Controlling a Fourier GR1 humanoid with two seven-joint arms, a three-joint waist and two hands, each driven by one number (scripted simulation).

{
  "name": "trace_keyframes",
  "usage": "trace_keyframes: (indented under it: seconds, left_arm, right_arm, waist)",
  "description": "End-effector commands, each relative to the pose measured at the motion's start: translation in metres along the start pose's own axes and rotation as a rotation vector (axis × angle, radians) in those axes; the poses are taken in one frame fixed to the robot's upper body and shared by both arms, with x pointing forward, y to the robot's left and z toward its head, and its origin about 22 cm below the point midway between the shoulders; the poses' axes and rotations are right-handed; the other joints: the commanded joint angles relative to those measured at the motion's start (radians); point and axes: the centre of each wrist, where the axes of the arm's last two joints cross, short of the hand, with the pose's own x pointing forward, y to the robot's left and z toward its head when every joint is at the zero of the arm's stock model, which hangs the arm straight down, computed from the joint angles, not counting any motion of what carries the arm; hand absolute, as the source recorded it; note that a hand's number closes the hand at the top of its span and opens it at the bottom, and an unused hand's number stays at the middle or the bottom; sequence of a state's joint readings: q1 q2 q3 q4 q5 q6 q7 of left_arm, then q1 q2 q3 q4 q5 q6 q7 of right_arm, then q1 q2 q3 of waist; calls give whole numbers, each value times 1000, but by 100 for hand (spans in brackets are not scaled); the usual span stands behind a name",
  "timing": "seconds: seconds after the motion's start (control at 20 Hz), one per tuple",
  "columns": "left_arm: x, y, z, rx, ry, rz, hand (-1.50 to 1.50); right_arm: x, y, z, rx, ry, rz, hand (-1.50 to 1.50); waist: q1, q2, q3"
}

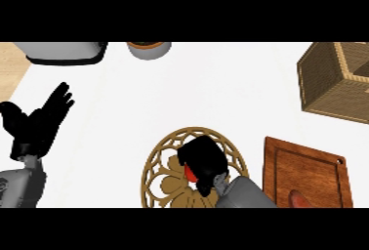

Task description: Pick the tomato from the placemat and place it in the basket

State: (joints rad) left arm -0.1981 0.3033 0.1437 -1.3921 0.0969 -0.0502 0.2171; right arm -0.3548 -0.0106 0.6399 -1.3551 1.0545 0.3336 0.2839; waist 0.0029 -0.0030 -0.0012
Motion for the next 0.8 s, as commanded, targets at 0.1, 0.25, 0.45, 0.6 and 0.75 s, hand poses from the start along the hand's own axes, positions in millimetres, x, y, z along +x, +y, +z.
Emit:
trace_keyframes:
  seconds: [0.1,0.25,0.45,0.6,0.75]
  left_arm:
    - [-5,-21,15,-3,-1,18,0]
    - [-4,-26,-1,-3,-8,-15,0]
    - [5,1,2,39,12,12,0]
    - [6,14,1,32,5,10,0]
    - [0,-1,-4,17,29,15,0]
  right_arm:
    - [21,-2,-9,1,-16,26,150]
    - [6,21,-15,33,-11,41,150]
    - [-27,54,52,-68,96,-171,150]
    - [-42,55,86,-126,163,-289,150]
    - [-29,73,102,-131,151,-351,150]
  waist:
    - [6,3,1]
    - [2,4,1]
    - [-27,-1,2]
    - [-36,-3,1]
    - [-16,2,1]
